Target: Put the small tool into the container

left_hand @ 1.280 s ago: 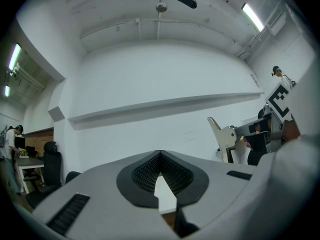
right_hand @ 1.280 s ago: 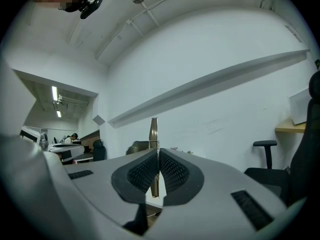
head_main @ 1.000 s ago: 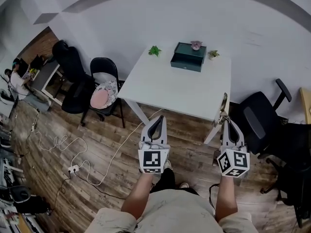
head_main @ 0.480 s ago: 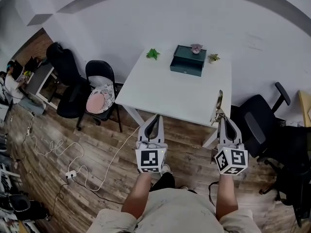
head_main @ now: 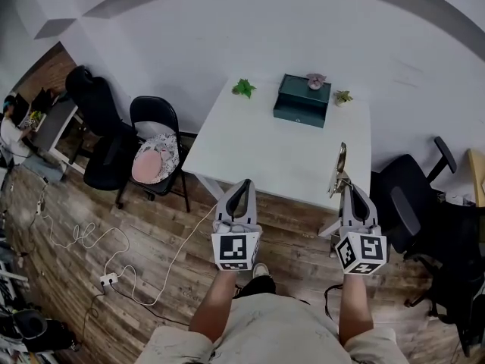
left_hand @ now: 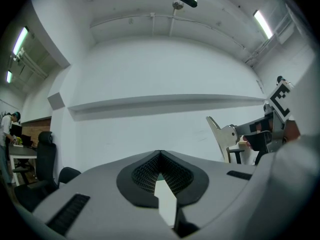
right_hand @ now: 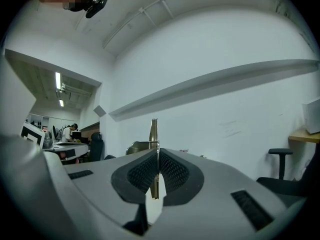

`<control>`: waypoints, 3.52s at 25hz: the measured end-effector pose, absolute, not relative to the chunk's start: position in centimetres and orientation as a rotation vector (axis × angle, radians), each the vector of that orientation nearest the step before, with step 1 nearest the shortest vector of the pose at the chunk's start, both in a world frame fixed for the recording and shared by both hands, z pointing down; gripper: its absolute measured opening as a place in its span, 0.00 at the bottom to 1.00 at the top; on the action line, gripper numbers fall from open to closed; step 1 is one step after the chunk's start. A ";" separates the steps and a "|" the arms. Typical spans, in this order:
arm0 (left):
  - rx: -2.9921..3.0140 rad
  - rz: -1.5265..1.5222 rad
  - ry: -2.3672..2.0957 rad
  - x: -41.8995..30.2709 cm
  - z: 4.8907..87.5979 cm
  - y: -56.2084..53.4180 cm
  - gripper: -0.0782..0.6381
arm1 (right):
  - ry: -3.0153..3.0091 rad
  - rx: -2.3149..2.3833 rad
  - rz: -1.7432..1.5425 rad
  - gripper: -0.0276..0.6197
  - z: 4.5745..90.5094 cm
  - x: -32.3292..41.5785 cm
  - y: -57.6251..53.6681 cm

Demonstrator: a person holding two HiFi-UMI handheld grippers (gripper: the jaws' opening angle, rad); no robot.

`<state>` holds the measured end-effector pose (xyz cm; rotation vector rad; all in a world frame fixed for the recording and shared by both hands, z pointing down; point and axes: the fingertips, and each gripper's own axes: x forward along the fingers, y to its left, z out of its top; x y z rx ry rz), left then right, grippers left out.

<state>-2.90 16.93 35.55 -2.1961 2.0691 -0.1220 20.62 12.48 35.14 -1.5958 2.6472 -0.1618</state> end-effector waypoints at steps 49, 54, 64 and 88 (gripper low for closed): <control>-2.291 -0.085 2.080 -15.8 37.3 7.5 0.12 | 2.643 -1.712 -0.162 0.07 35.7 8.7 3.5; -2.274 -0.094 2.091 -15.7 36.9 5.3 0.12 | 2.627 -1.703 -0.160 0.07 35.3 9.4 1.0; -2.306 -0.133 2.030 -12.3 36.4 -1.7 0.12 | 2.575 -1.739 -0.199 0.07 35.7 12.8 -5.1; -2.324 -0.218 1.947 -6.0 35.4 -14.6 0.12 | 2.501 -1.788 -0.265 0.07 36.6 19.6 -17.3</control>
